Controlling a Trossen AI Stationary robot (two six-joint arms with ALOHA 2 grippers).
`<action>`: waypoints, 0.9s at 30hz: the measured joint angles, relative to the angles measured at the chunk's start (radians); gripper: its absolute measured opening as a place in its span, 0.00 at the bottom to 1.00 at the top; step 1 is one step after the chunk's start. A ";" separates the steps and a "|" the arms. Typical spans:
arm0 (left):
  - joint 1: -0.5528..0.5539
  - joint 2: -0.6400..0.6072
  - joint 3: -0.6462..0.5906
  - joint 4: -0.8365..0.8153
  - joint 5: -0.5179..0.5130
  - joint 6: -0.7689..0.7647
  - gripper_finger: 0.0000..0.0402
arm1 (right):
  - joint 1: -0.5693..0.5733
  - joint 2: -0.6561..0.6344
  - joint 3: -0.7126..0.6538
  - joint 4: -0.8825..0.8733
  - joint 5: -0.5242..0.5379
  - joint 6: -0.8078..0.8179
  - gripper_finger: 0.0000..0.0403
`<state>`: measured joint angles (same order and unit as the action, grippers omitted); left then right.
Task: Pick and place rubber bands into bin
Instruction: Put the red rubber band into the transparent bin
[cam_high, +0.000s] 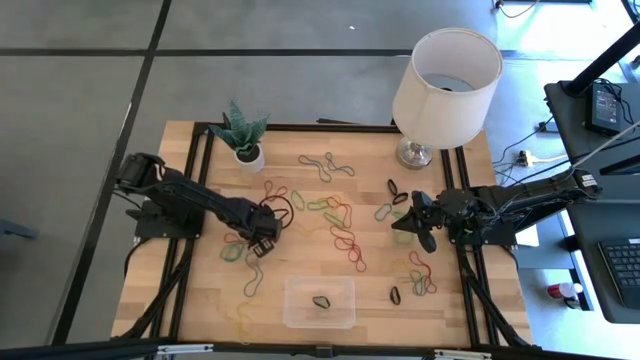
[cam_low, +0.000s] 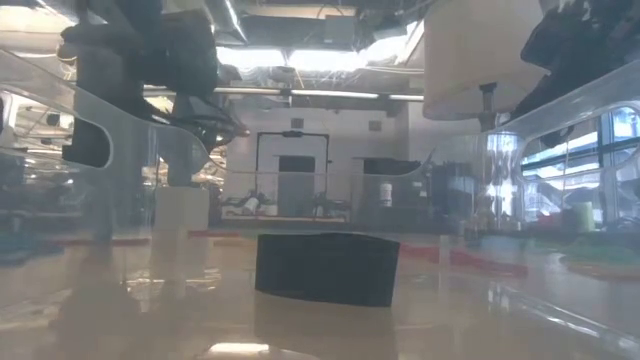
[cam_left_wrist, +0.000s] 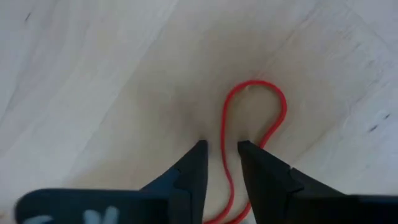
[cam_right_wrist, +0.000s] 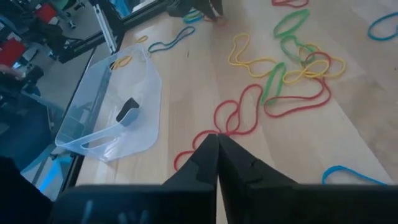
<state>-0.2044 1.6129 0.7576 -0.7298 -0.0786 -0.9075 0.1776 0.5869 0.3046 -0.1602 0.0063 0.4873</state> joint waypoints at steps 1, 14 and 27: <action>-0.003 0.002 0.004 -0.003 -0.003 -0.002 0.18 | 0.000 0.000 0.000 0.000 0.000 0.000 0.02; -0.055 -0.053 0.183 -0.052 -0.083 -0.016 0.01 | 0.000 0.000 0.000 -0.001 0.000 0.001 0.04; -0.186 -0.037 0.658 -0.292 -0.290 0.044 0.01 | 0.000 0.000 0.000 -0.004 0.000 -0.045 0.02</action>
<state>-0.3900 1.5761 1.4161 -1.0219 -0.3689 -0.8637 0.1776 0.5869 0.3050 -0.1642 0.0059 0.4422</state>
